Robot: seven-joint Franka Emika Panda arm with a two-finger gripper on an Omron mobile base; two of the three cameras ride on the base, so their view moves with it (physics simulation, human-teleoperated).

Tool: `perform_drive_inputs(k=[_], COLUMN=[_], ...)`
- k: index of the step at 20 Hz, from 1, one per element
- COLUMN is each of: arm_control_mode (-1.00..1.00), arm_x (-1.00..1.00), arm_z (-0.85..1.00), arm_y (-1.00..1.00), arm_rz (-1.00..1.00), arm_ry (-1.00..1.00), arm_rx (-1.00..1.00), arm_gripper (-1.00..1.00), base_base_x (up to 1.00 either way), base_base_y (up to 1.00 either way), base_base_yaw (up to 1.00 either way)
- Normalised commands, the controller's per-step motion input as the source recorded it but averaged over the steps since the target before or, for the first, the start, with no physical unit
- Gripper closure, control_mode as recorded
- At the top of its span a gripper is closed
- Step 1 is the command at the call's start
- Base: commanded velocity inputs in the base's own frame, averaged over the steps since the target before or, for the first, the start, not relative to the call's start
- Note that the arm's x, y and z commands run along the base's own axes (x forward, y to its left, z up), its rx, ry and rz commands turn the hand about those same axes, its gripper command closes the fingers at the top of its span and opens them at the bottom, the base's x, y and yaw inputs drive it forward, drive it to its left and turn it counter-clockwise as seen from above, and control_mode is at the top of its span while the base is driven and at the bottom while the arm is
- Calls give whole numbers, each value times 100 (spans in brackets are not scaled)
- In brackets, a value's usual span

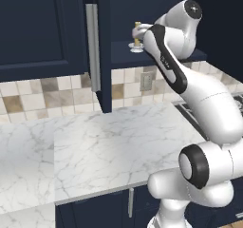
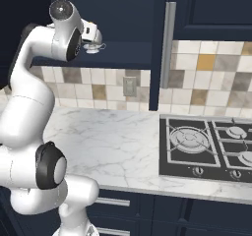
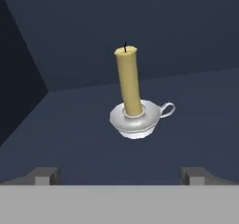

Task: Get the candle and the liquor from the cabinet and move them to the dining counter.

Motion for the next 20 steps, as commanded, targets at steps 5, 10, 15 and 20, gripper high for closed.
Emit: perform_drive_inputs(k=[5, 10, 15, 20], arm_control_mode=[-100, -100, -100, -100], arm_x=[34, 29, 12, 13], arm_z=[0, -10, -11, -5], arm_y=[4, 2, 0, 0], arm_rz=[0, 0, 0, 0], arm_ry=[0, 0, 0, 0], arm_rx=[-9, -8, -1, 0], arm_gripper=[-100, -100, -100, -100], base_base_x=[0, 0, 0, 0], base_base_y=[0, 0, 0, 0], base_base_yaw=[0, 0, 0, 0])
